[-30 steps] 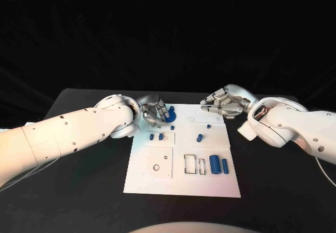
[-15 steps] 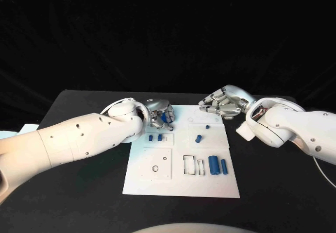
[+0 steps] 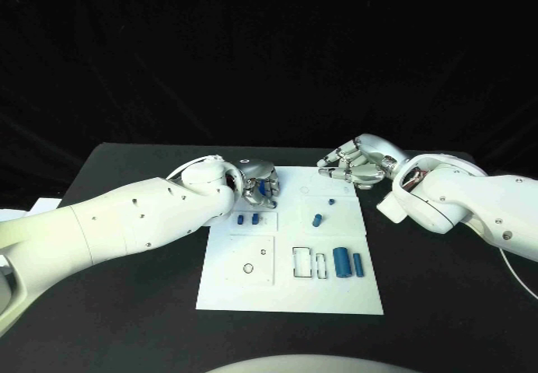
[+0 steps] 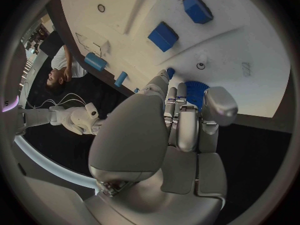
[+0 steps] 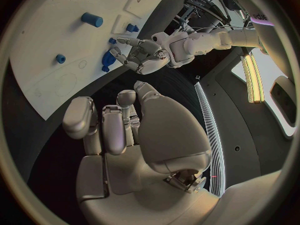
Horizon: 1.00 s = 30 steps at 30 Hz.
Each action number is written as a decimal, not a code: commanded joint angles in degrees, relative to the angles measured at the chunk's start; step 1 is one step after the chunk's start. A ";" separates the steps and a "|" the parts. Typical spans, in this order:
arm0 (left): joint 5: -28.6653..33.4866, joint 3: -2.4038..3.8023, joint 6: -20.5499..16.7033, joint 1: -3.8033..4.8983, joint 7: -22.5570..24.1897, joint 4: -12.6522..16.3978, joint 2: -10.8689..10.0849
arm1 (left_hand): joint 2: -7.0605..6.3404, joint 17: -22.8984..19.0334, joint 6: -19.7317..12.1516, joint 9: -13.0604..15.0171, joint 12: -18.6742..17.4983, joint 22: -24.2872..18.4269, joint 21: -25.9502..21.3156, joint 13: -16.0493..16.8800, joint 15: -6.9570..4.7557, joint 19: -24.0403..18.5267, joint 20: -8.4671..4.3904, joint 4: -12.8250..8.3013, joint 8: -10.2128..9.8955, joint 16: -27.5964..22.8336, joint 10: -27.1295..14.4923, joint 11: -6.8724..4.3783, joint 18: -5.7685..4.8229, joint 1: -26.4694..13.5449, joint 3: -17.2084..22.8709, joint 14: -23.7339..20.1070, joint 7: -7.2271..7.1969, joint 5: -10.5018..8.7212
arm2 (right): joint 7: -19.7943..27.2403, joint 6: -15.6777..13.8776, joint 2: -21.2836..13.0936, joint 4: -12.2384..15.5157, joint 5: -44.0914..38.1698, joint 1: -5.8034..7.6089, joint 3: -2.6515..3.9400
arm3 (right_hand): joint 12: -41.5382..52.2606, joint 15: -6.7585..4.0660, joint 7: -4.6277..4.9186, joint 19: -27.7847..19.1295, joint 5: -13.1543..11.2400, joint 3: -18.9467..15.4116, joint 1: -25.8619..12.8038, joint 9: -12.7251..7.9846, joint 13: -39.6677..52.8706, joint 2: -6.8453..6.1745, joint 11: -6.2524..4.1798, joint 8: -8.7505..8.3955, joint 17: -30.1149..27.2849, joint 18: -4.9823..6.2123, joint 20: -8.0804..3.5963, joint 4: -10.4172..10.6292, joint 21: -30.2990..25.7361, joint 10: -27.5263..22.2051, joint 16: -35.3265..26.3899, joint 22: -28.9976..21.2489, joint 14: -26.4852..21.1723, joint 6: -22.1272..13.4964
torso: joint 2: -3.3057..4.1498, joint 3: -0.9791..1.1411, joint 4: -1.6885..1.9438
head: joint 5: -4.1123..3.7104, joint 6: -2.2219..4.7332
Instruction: Assemble the parts on the task board
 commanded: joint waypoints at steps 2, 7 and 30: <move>-1.62 0.02 3.41 -0.05 -1.67 -0.20 0.46 | 0.21 0.28 0.68 -0.26 -0.46 4.73 5.88 -0.26 -0.50 1.68 -0.16 -0.03 -0.69 0.65 1.55 -0.25 -1.45 0.04 0.68 2.19 -0.13 -0.08 | 0.44 0.43 0.08 0.10 -0.49 -0.04 0.00 | -0.10 0.51 0.21 -0.31 -0.25 0.04 -0.11 -0.09 -0.08 0.60 0.08 0.19 1.13 1.04 0.07 0.20 -0.18 -0.10 -0.20 -0.06 2.66 0.00 | 0.05 -0.01 -0.05 | 0.38 -0.34; -1.69 0.02 4.00 -0.07 -2.45 -0.54 0.79 | 0.18 -0.06 1.29 -0.33 -0.98 5.36 6.52 -0.50 -0.50 1.69 -0.26 0.13 -0.89 0.63 1.97 -0.30 -1.52 -0.17 0.90 2.22 -0.20 -0.10 | 0.44 0.44 0.14 0.19 -0.58 -0.04 0.00 | -0.11 0.49 0.17 -0.30 -0.22 0.18 0.07 -0.09 -0.13 0.75 0.04 0.21 1.12 1.05 0.07 0.17 -0.20 -0.11 -0.22 -0.07 2.67 0.02 | 0.02 -0.04 -0.03 | 0.27 -0.54; -0.83 0.01 3.09 -0.51 -1.93 -1.18 1.60 | 0.21 -0.59 2.24 -0.71 -3.17 7.00 8.13 -1.37 -0.95 1.58 -0.54 0.07 -2.16 0.81 3.75 -0.62 -1.70 0.17 2.42 2.31 -0.48 -0.06 | 0.12 0.42 0.38 0.32 -0.82 -0.04 0.01 | -0.07 0.44 0.14 -0.29 0.00 0.54 0.52 -0.10 -0.20 1.08 -0.01 0.22 1.10 1.06 0.04 0.06 -0.25 -0.11 -0.27 -0.12 2.69 0.02 | -0.02 -0.05 0.05 | 0.32 -0.89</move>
